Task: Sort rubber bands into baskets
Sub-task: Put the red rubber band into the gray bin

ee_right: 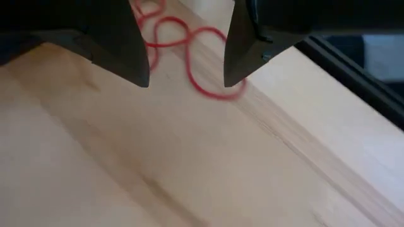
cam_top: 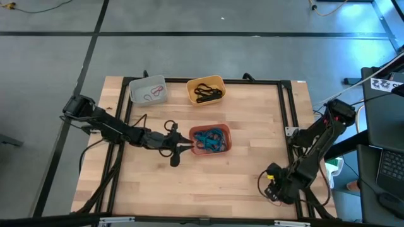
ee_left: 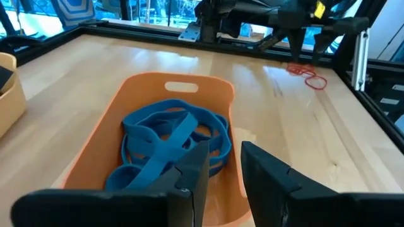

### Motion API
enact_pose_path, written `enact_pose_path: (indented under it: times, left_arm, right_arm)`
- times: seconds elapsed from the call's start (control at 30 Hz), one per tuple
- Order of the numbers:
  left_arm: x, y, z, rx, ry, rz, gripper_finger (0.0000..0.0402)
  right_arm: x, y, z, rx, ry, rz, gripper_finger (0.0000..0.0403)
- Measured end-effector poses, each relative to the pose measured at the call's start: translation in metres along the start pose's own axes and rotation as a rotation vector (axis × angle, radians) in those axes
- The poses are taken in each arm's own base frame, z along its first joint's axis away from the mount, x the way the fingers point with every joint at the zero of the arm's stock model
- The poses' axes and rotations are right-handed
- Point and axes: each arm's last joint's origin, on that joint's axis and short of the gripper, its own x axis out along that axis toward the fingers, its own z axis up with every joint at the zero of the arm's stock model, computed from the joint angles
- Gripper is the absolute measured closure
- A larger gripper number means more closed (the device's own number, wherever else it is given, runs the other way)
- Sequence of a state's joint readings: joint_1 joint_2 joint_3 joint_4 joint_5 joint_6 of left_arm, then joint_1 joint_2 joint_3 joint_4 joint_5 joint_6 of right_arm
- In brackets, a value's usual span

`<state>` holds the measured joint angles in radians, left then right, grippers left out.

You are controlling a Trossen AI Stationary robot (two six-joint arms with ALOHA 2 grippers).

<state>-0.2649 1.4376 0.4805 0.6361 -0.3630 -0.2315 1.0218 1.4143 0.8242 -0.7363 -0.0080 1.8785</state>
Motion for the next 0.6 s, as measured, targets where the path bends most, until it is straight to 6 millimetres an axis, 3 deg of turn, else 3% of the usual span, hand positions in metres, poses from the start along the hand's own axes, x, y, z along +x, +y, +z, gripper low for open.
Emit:
enact_pose_path:
  times: [0.3,0.6]
  left_arm:
    - [0.0,0.0,0.0,0.007,-0.001,0.0,0.0314]
    - [0.0,0.0,0.0,0.023,-0.001,0.0,0.0314]
  right_arm:
    - [0.028,-0.001,-0.005,-0.116,0.13,-0.167,0.0198]
    - [0.042,-0.003,-0.006,-0.165,0.182,-0.245,0.0198]
